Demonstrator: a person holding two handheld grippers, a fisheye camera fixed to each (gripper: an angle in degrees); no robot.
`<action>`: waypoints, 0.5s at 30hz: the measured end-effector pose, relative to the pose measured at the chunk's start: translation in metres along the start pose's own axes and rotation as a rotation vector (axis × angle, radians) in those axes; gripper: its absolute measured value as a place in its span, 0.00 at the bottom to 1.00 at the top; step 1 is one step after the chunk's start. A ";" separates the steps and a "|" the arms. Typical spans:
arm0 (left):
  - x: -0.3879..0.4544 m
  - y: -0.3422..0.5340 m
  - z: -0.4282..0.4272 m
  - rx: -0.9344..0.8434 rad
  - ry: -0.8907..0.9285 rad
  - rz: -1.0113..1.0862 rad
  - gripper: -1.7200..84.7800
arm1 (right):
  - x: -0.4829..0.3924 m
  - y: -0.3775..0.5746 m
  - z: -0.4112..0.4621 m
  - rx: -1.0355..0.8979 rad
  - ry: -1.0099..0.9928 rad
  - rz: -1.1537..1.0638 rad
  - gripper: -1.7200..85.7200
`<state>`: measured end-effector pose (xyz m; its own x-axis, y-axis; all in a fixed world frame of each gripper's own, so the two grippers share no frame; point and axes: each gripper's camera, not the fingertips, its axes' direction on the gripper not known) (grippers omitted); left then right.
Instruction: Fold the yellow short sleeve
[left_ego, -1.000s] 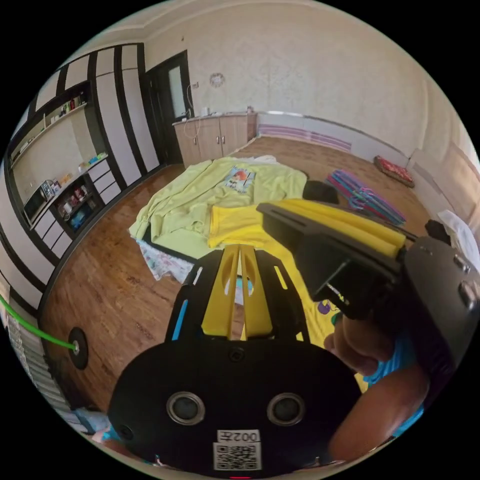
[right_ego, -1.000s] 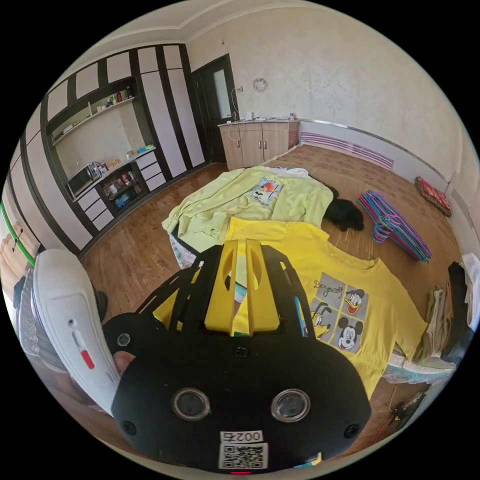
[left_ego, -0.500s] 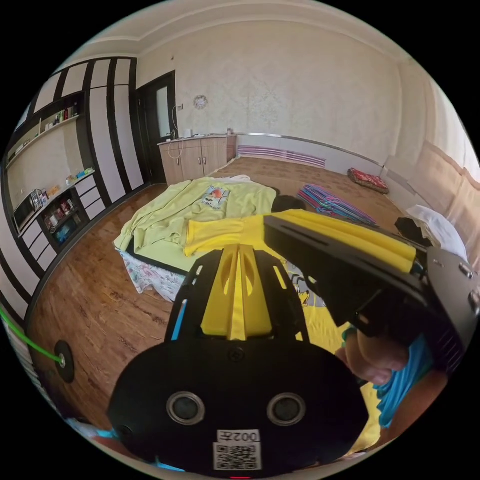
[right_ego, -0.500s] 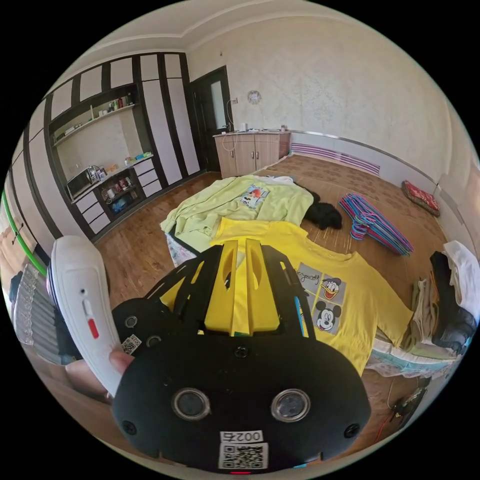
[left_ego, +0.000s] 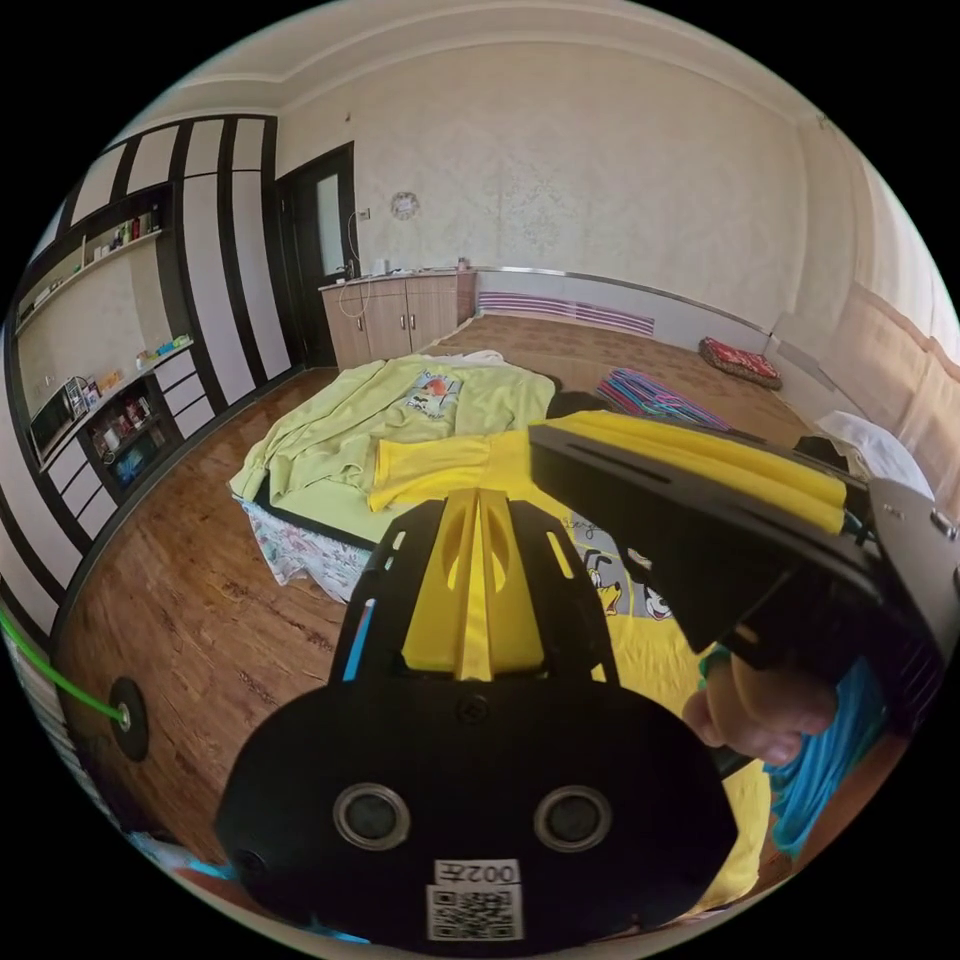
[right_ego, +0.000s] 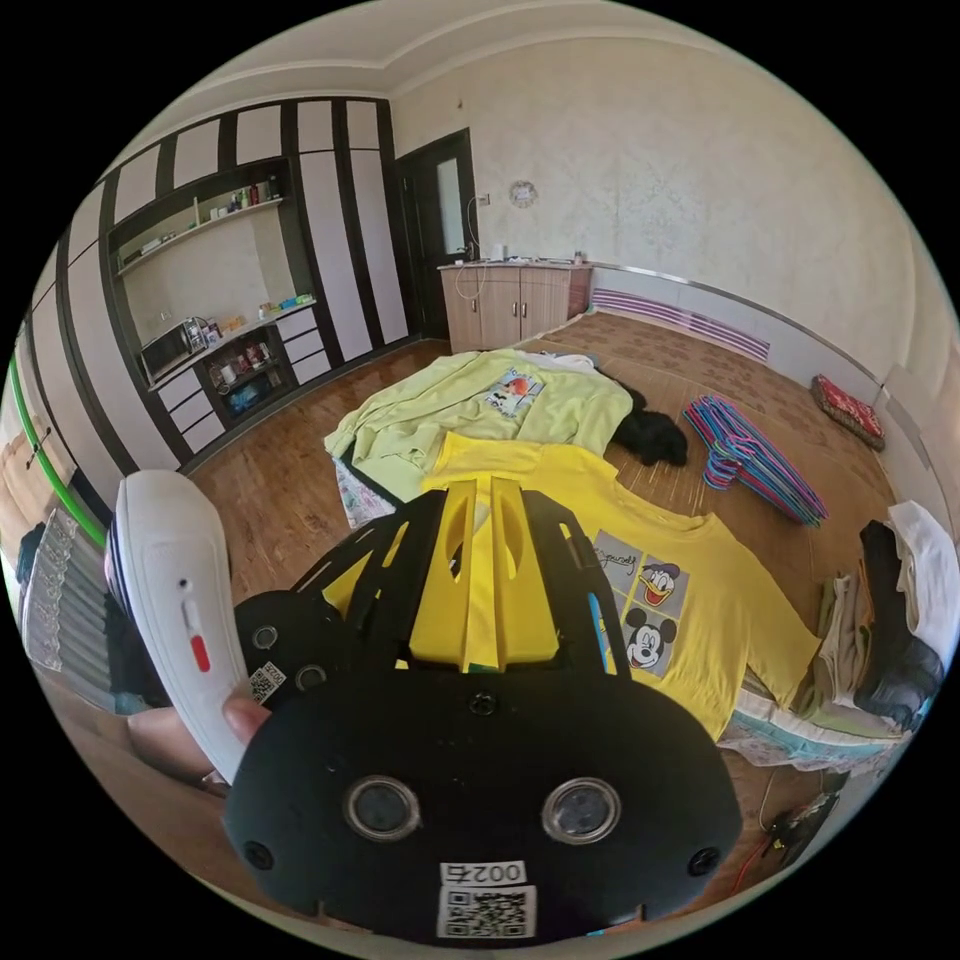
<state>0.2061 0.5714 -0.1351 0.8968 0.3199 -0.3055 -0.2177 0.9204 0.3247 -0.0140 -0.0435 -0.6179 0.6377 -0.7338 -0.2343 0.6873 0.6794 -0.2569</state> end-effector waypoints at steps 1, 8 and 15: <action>0.000 -0.001 0.002 -0.004 0.002 0.000 0.01 | -0.002 -0.001 0.003 -0.009 0.003 -0.004 0.04; 0.000 -0.011 0.039 -0.105 0.063 0.049 0.01 | -0.015 -0.009 0.037 -0.092 0.044 -0.040 0.03; 0.009 -0.011 0.061 -0.132 0.110 0.130 0.01 | -0.026 -0.005 0.057 -0.129 0.054 -0.084 0.03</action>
<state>0.2398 0.5507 -0.0864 0.8122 0.4538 -0.3667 -0.3840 0.8890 0.2495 -0.0147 -0.0274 -0.5572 0.5580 -0.7894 -0.2559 0.6850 0.6123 -0.3948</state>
